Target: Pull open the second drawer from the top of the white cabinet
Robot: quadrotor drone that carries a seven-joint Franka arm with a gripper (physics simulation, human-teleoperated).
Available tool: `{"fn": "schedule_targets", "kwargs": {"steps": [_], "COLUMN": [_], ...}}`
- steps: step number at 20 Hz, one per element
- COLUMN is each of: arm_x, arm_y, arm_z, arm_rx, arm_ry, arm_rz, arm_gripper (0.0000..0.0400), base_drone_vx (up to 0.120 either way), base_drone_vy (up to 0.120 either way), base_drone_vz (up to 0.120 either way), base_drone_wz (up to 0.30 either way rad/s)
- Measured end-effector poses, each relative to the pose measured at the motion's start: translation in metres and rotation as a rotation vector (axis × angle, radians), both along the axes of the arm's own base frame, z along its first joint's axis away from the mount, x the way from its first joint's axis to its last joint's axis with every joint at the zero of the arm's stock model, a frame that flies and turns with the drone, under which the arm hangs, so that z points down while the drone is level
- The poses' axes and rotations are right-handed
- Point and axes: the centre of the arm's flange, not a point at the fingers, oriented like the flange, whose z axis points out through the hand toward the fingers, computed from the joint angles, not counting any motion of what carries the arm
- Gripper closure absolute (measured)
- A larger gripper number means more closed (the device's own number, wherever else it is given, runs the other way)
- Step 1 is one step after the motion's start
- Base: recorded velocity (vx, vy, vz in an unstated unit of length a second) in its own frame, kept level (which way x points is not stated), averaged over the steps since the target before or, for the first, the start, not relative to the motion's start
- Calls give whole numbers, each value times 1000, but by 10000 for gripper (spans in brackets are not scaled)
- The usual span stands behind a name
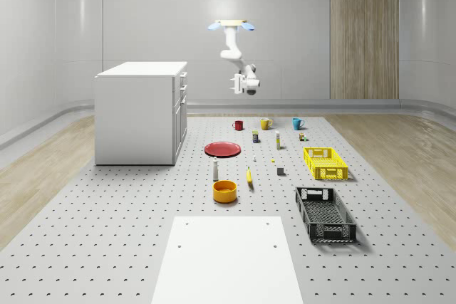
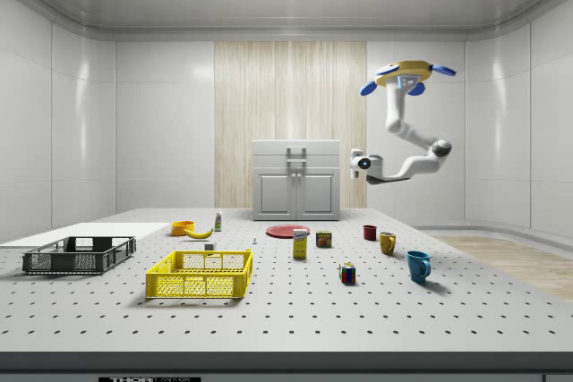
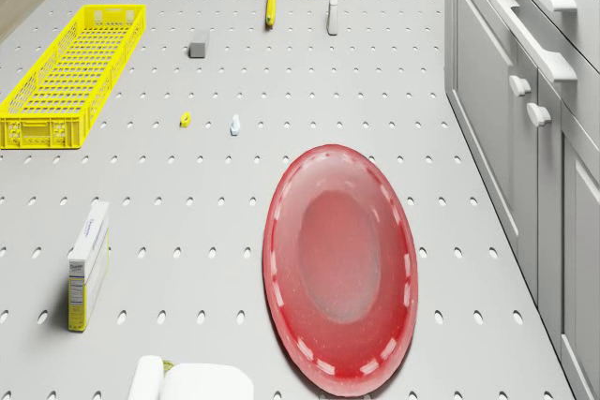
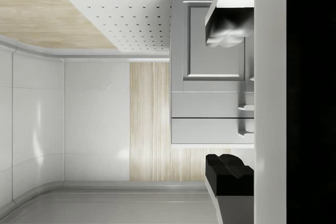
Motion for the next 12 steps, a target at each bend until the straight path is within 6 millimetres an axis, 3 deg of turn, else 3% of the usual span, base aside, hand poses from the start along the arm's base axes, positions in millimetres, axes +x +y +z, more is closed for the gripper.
{"fn": "schedule_targets", "kwargs": {"steps": [12], "arm_x": [0], "arm_y": [0], "arm_z": [0], "arm_rx": [0], "arm_ry": [0], "arm_rz": [0], "arm_gripper": [100], "base_drone_vx": [120], "base_drone_vy": [-120], "base_drone_vz": [0], "base_drone_wz": [0]}}
